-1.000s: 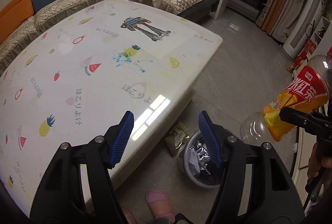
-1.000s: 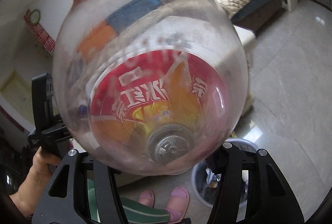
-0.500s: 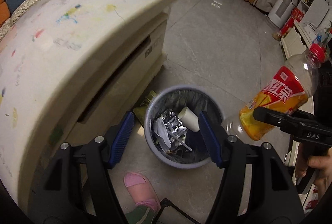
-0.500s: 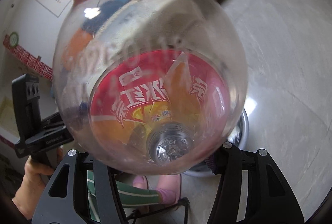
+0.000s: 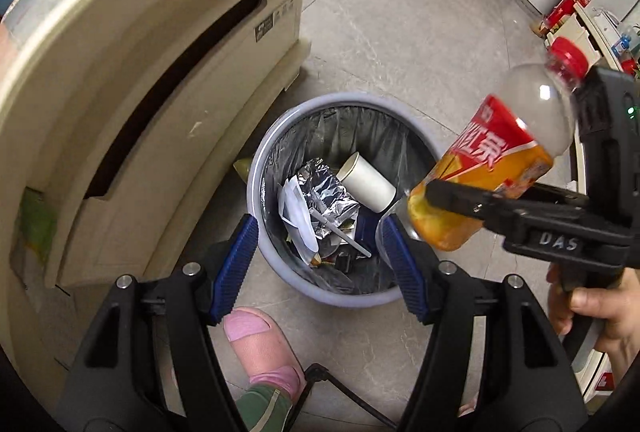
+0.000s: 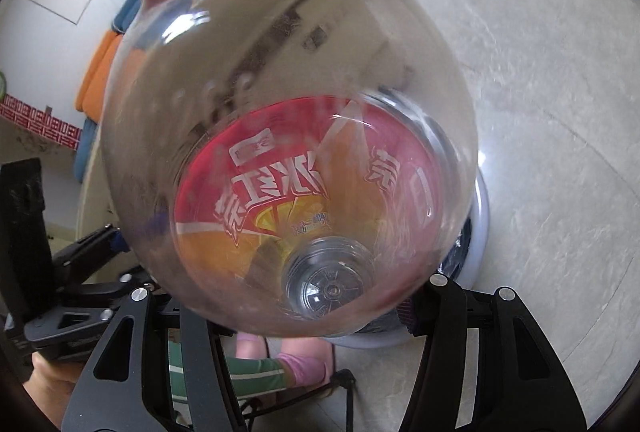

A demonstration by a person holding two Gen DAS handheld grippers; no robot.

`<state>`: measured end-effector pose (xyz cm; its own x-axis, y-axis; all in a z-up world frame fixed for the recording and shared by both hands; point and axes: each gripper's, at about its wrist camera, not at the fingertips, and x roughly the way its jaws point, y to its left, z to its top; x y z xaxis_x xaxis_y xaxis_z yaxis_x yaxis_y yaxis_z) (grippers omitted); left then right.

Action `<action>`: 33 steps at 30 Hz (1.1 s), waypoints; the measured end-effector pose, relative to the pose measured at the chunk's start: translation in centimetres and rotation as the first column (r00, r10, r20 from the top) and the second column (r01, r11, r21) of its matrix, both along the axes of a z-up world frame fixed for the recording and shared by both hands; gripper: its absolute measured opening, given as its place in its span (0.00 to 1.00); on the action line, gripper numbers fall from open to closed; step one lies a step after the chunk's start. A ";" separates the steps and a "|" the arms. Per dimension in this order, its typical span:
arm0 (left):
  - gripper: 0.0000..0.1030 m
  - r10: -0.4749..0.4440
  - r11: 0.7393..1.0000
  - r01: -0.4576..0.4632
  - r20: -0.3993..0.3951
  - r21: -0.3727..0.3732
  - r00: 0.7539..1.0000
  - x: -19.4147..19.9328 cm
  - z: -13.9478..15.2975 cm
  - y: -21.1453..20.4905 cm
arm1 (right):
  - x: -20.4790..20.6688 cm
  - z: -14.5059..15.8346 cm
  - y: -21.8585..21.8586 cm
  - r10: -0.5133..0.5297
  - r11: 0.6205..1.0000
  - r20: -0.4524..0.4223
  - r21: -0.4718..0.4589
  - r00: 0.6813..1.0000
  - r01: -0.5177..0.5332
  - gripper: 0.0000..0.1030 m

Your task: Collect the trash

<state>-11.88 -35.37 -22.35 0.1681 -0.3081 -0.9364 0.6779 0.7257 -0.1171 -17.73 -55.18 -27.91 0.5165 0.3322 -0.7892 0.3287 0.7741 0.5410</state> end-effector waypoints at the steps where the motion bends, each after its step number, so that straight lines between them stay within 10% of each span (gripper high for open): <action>1: 0.60 0.001 1.000 -0.001 -0.005 0.000 1.000 0.1 -0.3 -0.1 | -0.1 -0.5 0.0 -0.003 1.000 -0.008 0.009 1.000 0.003 0.56; 9: 0.61 0.013 0.999 -0.012 -0.050 0.034 0.999 1.1 -3.4 -0.1 | -0.1 -1.5 0.6 0.004 0.999 -0.088 0.038 0.996 0.000 0.59; 12: 0.69 0.013 0.998 -0.009 -0.081 0.056 0.997 1.6 -5.0 -0.3 | 0.0 -2.3 -0.3 -0.010 0.998 -0.115 0.062 0.993 0.017 0.74; 33: 0.72 0.038 0.999 -0.036 -0.114 0.025 0.993 2.5 -5.4 0.4 | -2.3 -2.3 -1.5 0.041 0.989 -0.086 0.146 0.995 -0.028 0.75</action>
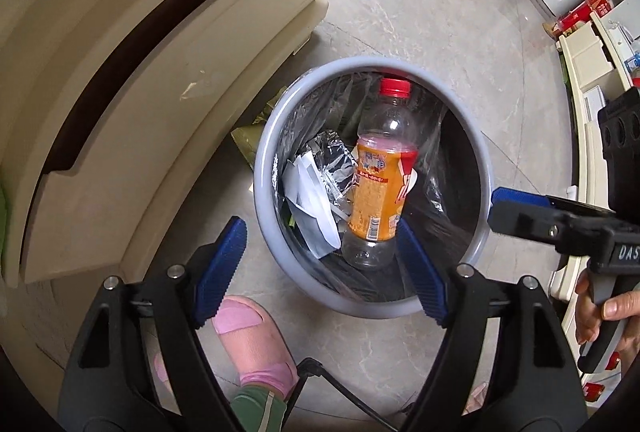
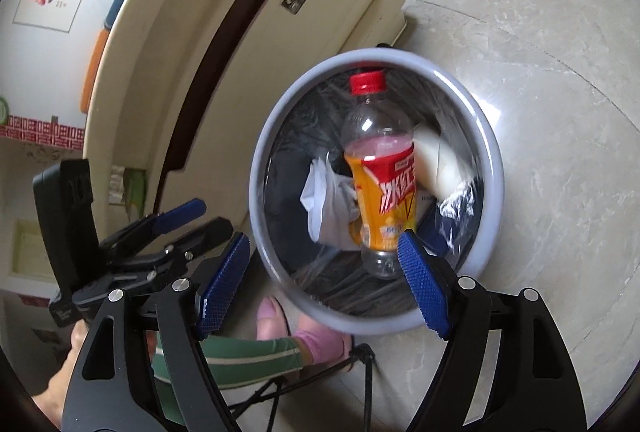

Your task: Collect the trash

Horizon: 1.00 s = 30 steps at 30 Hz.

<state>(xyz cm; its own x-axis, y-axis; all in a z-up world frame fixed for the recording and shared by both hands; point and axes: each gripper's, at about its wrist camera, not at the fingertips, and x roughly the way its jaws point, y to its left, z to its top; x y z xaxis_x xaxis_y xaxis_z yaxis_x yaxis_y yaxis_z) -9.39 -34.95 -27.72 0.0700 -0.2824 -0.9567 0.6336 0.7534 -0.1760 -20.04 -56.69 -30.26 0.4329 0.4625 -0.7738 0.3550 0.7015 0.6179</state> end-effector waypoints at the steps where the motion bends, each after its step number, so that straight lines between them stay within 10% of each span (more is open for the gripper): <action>1: 0.72 -0.001 1.000 0.001 0.004 0.000 1.000 -0.2 0.2 0.0 | -0.3 0.2 0.1 0.002 1.000 0.001 0.003 1.000 -0.002 0.75; 18: 0.72 0.009 0.999 -0.005 0.087 -0.047 0.996 -2.9 4.9 1.3 | -3.7 5.1 1.1 0.036 0.999 0.081 -0.006 0.996 -0.036 0.75; 30: 0.72 0.115 0.985 -0.064 0.326 -0.163 0.938 -2.4 15.3 5.2 | -1.3 13.3 3.3 0.092 0.993 0.240 -0.088 0.966 -0.073 0.76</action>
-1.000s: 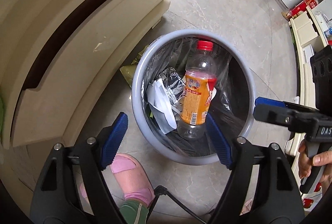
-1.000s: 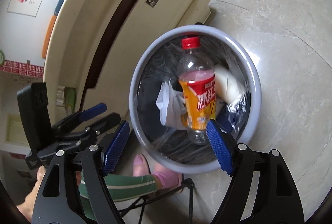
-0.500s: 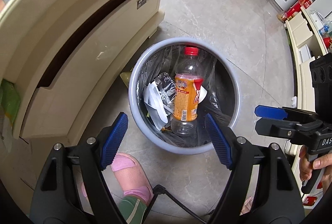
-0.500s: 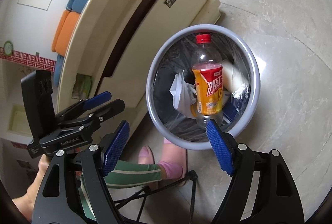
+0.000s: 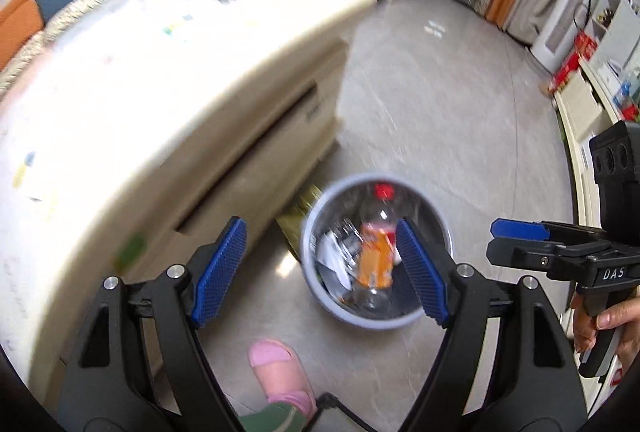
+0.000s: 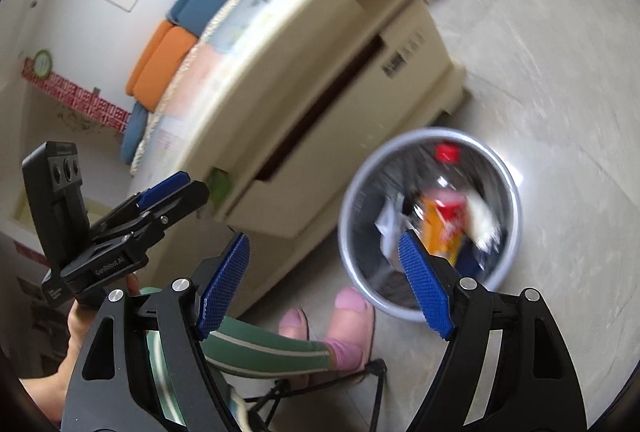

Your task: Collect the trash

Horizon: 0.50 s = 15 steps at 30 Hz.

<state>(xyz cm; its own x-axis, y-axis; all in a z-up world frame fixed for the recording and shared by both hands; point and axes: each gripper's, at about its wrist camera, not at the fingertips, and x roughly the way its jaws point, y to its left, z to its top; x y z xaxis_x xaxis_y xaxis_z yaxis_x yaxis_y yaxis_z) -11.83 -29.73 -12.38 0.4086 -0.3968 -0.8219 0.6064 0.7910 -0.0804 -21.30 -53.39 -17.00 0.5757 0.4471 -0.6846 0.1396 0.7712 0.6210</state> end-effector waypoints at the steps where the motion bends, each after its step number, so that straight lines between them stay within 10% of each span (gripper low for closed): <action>1: 0.72 0.011 1.000 -0.010 0.016 -0.008 1.000 0.2 0.8 0.6 | 0.4 0.7 0.4 0.009 1.000 0.015 -0.005 1.000 -0.009 0.76; 15: 0.75 0.234 0.972 -0.226 0.198 -0.063 0.952 3.8 8.2 11.9 | 8.4 8.8 11.2 0.205 0.977 0.160 -0.088 0.966 -0.193 0.76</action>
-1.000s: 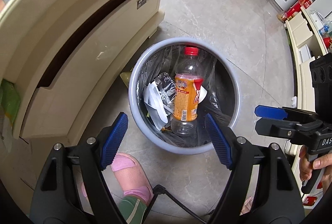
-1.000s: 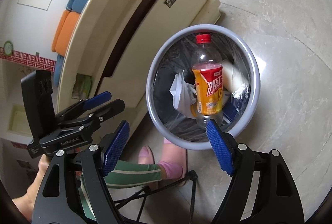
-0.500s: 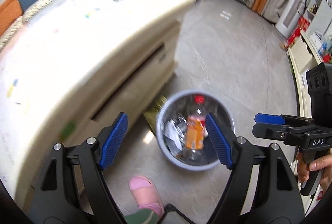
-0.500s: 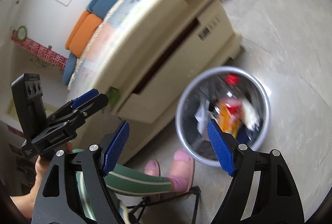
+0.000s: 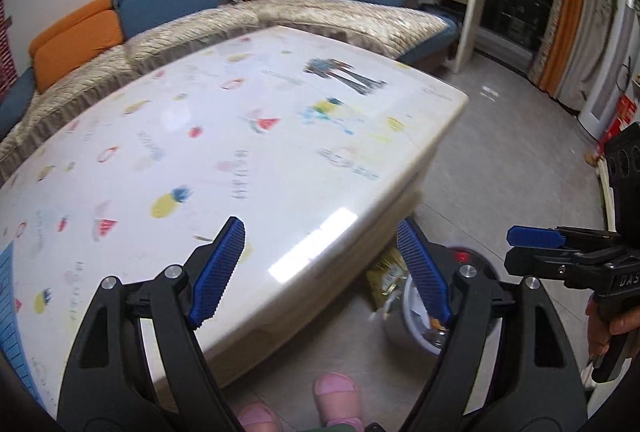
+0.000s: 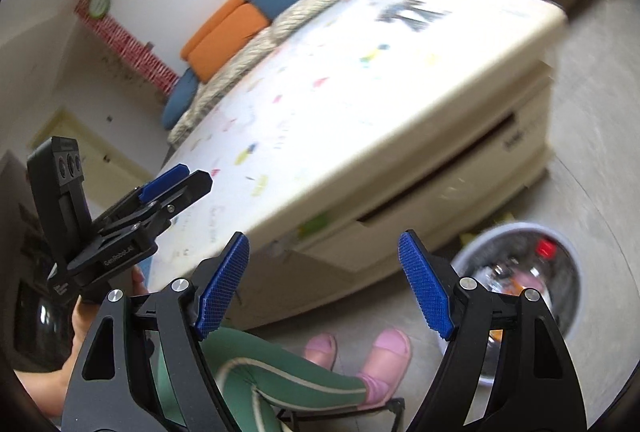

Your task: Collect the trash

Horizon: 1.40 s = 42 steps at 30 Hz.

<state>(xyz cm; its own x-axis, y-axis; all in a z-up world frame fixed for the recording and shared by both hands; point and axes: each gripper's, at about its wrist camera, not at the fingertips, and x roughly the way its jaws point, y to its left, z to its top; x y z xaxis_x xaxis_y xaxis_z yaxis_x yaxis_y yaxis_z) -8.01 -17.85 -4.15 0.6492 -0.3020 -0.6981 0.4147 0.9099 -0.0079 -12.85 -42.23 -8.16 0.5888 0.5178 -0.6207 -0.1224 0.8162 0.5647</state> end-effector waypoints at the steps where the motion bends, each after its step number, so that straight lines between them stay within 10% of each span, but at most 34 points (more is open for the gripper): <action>1: 0.77 0.021 1.000 -0.021 0.009 0.000 1.000 0.3 0.2 0.9 | 0.6 0.4 1.0 0.016 1.000 0.008 -0.004 1.000 -0.016 0.76; 9: 0.93 0.233 0.972 -0.233 0.079 -0.009 0.969 1.5 1.8 11.1 | 5.7 2.1 10.6 0.164 0.986 0.059 -0.051 0.985 -0.161 0.76; 27: 0.94 0.616 0.785 -0.620 0.109 0.006 0.780 1.7 0.9 29.4 | 11.1 0.7 30.1 0.394 0.911 0.070 -0.158 0.916 -0.380 0.76; 42: 0.93 0.634 0.772 -0.636 0.076 0.003 0.770 2.5 -0.2 31.2 | 12.0 -0.2 31.5 0.366 0.917 0.063 -0.196 0.929 -0.348 0.80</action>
